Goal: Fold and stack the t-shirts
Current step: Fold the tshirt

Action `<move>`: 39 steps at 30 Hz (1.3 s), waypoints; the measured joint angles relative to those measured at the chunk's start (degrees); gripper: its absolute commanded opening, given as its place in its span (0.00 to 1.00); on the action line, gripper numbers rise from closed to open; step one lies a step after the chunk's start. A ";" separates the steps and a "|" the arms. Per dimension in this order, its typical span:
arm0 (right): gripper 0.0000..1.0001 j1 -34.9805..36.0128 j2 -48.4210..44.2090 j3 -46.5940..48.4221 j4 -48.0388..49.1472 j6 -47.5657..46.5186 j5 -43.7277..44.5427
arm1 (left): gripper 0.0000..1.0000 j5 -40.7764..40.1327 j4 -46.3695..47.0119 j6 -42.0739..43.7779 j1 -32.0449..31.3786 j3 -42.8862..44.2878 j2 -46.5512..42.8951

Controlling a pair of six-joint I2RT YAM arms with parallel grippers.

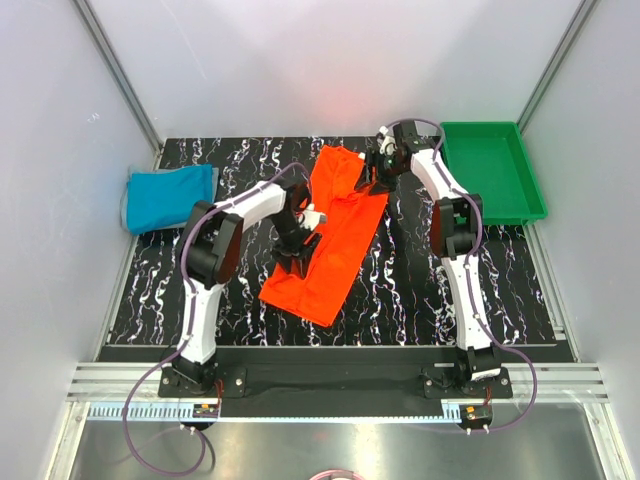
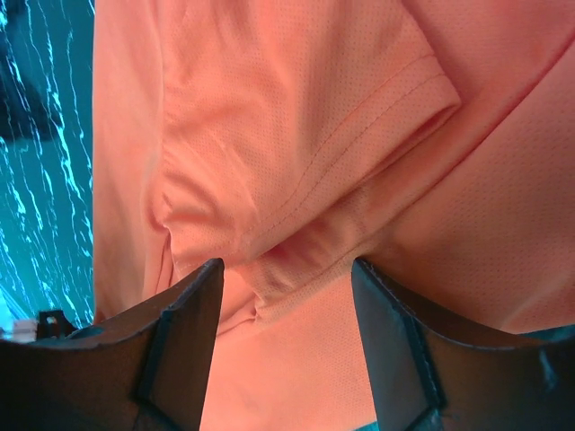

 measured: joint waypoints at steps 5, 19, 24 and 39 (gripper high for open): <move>0.67 0.20 2.12 3.65 0.44 0.31 -0.04 | 0.62 0.13 -0.33 -0.44 -2.38 0.48 0.72; 0.67 2.29 3.30 6.43 1.29 -0.57 -0.02 | 0.63 1.46 -1.11 -1.84 -13.40 6.03 3.93; 0.67 2.86 3.30 6.80 1.49 -1.27 0.02 | 0.65 1.44 -1.40 -1.92 -15.58 7.65 4.72; 0.72 2.62 -13.00 -12.37 4.50 -9.92 11.26 | 0.86 -10.34 -0.15 1.18 -13.07 7.48 -7.02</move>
